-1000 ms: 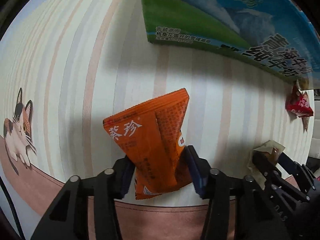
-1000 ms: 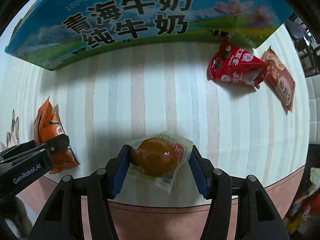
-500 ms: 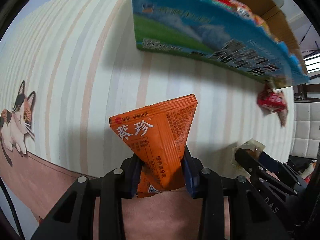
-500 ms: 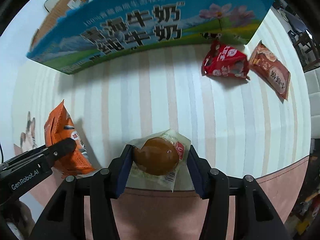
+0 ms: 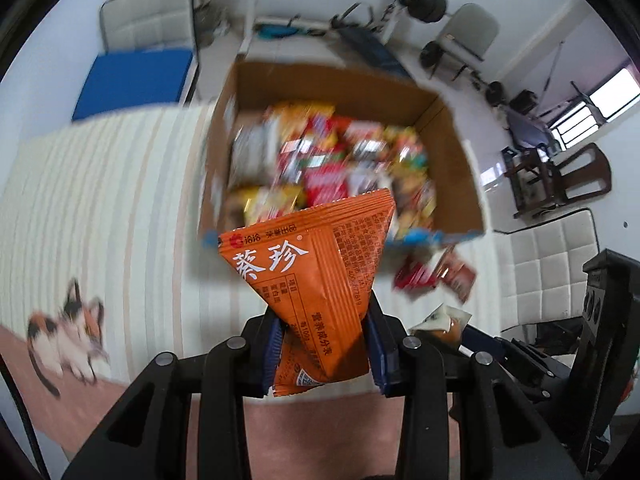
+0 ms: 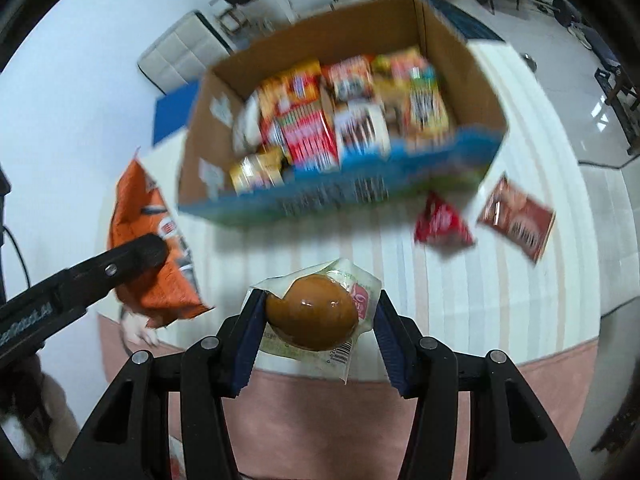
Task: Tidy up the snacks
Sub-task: 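Lift both held packs and carry them over the cardboard box, then open both tools to drop the packs into the box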
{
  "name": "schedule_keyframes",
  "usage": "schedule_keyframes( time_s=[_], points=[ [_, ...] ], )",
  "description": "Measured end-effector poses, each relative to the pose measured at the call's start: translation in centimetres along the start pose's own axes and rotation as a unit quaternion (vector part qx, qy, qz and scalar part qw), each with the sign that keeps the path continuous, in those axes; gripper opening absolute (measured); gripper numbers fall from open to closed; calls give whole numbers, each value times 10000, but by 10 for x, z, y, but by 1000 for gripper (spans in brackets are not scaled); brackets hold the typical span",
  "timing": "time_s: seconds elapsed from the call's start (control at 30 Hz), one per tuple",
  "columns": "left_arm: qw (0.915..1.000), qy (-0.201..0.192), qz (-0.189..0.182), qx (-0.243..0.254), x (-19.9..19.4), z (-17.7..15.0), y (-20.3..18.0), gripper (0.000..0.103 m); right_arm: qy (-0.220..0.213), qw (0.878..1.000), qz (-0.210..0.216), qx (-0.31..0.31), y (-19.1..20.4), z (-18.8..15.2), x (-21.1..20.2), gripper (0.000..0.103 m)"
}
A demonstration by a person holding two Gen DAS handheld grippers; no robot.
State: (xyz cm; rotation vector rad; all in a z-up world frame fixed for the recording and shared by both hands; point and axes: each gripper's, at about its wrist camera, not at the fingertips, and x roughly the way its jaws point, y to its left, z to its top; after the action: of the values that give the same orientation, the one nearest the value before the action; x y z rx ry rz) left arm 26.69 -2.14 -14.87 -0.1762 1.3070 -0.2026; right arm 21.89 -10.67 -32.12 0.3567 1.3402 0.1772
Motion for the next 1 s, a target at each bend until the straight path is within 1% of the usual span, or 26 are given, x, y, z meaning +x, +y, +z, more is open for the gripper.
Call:
schedule_keyframes(
  time_s=[0.03,0.1,0.17,0.2,0.3,0.37,0.47,0.6,0.67,0.83,0.9,0.93,0.97,1.0],
  points=[
    [10000,-25,-42,71,-3,14,-4,34,-57,10000,40,-12,5,8,-14,56],
    [9998,-74,-32,194,-2,42,-8,34,-157,9998,93,-30,8,30,-27,56],
    [9994,-52,23,352,6,65,-12,34,-241,9997,100,27,4,55,-31,56],
    [9992,-4,48,388,12,78,-13,34,-245,9997,85,14,5,61,-33,56],
    [9991,140,117,373,31,116,-10,34,-174,9998,68,111,-1,98,-30,56],
    [9989,228,186,374,42,134,-6,34,-140,9998,-37,120,-3,119,-23,56],
    [9980,469,243,359,69,162,1,34,-23,9997,-144,175,-8,145,-8,56],
    [9963,748,277,331,100,182,5,34,46,9991,-283,309,-18,174,15,56],
    [9950,926,237,298,115,190,7,34,89,9987,-335,367,-23,185,24,56],
    [9913,1302,67,189,147,201,7,36,257,9980,-309,480,-34,204,43,57],
    [9903,1384,-13,125,155,204,7,37,352,9974,-261,575,-40,211,53,60],
    [9900,1405,-51,54,159,206,8,41,451,9968,-254,607,-43,214,59,61],
    [9895,1445,-81,-25,162,207,9,46,519,9963,-257,639,-45,216,63,67],
    [9891,1473,-63,-29,163,208,8,57,597,9955,-298,678,-49,218,68,72]
  ],
)
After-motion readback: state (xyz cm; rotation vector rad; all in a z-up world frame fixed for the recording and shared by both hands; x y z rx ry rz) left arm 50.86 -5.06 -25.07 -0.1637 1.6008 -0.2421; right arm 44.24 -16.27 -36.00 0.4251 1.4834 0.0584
